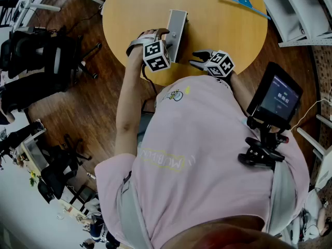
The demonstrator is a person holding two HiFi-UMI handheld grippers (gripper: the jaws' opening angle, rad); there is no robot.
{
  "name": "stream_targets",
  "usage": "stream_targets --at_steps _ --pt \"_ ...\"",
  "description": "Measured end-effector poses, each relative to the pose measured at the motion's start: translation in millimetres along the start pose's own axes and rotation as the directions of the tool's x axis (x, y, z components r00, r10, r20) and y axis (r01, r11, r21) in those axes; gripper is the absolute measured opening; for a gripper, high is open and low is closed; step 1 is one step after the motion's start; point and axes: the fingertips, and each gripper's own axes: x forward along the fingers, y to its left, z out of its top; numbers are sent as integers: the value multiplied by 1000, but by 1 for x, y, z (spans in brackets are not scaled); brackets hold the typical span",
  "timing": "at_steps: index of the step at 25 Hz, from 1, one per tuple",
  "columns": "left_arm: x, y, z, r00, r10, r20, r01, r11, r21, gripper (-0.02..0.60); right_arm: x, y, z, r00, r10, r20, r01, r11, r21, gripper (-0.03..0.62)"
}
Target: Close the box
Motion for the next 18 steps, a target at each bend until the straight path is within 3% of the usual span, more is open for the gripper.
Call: stream_targets --at_steps 3,4,5,8,14,16,18 --pt "6 2 -7 993 -118 -32 119 992 41 195 -11 -19 8 998 -33 45 30 998 63 172" --pt "6 5 -8 986 -163 -44 165 985 47 145 -14 -24 10 998 -42 56 37 996 80 172" --pt "5 8 -9 976 -209 -59 212 976 48 112 -16 -27 13 997 -49 65 43 995 94 172" --pt "5 16 -16 935 -328 -136 336 941 41 109 -16 -32 18 995 -65 81 55 991 122 172" --pt "6 9 -29 873 -412 -260 447 890 92 114 -11 -29 20 990 -83 116 62 983 174 172" --pt "3 2 -35 877 -401 -265 433 898 75 114 -8 -25 14 990 -74 119 51 980 191 172" --pt "0 -20 -38 902 -373 -219 370 927 -55 112 -14 -22 2 999 -5 34 0 991 136 144"
